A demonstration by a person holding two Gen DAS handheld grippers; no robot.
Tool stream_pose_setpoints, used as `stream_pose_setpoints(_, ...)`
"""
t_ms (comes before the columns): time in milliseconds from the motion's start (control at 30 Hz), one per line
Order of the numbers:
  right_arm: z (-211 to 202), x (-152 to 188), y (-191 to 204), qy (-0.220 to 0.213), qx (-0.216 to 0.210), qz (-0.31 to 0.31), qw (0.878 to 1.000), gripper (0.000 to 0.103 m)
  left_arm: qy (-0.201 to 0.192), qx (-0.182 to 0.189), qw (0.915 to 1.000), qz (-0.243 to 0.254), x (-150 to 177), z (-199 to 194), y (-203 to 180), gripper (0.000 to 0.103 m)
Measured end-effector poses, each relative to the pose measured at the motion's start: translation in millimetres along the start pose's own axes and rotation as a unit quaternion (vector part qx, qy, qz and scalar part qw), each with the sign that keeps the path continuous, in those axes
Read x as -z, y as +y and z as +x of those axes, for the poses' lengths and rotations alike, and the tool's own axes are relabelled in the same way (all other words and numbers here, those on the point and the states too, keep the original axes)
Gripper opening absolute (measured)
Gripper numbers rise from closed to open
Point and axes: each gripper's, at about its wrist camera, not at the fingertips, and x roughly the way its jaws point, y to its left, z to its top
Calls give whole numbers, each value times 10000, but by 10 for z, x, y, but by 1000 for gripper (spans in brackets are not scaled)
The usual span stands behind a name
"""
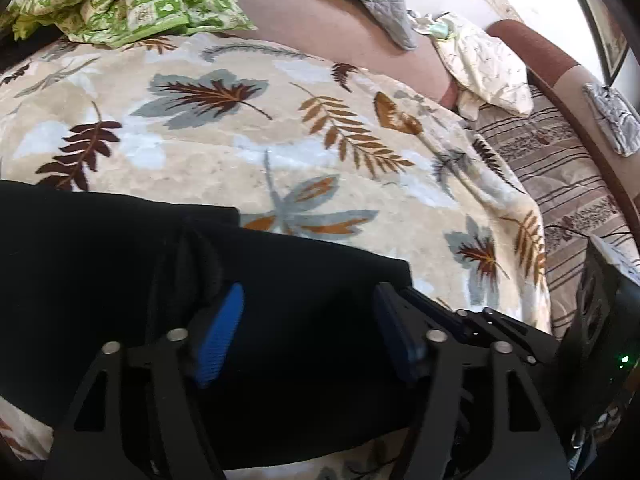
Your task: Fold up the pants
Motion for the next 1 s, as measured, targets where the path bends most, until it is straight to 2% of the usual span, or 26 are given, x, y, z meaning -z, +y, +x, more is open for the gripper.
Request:
stream_pose_setpoints(67,-4,12,-2,-34,-2,15,10000,10,5,140,9999,5,-1,2,-16,85)
stream_pose_setpoints(133,-9,26,-2,-81,-4,25,10000,10,2,197,9998,23,3,4,-32,87)
stream_pose_setpoints(233,-30,51,-26,-208,-92,129,9997,11,-66,267,9996,-25,3,-13,-30,89)
stream_pose_setpoints(367,-88,66,-77,-373,-260,198,9988,13,-273,541,9981,-112,-12,-154,-22,89)
stream_pose_setpoints(467,-253,33,-216,-827,-305,593,9943,16,-653,903,9937,-116,-44,-402,-15,89)
stream_pose_setpoints(533,-365,24,-308,-1175,-226,766,9899,26,-1089,1226,9862,-222,-102,-696,54,89)
stream_pose_setpoints(600,-442,33,-407,-1452,-53,919,9851,41,-1445,1457,9776,-459,-163,-1010,230,89)
stream_pose_setpoints(633,-449,42,-448,-1487,19,995,9839,43,-1639,1516,9729,-602,-190,-1197,373,89)
stream_pose_setpoints(733,-333,53,-555,-1237,364,1092,9856,43,-1932,1605,9593,-1287,-168,-1642,951,89)
stream_pose_setpoints(833,-142,84,-656,-790,546,1326,9865,43,-1941,1620,9452,-2066,48,-1864,1634,89)
stream_pose_setpoints(933,-32,142,-740,-568,560,1512,9853,43,-1886,1548,9277,-2825,356,-1805,2257,89)
stream_pose_setpoints(1000,39,201,-794,-430,514,1652,9840,43,-1850,1644,9110,-3299,556,-1645,2562,89)
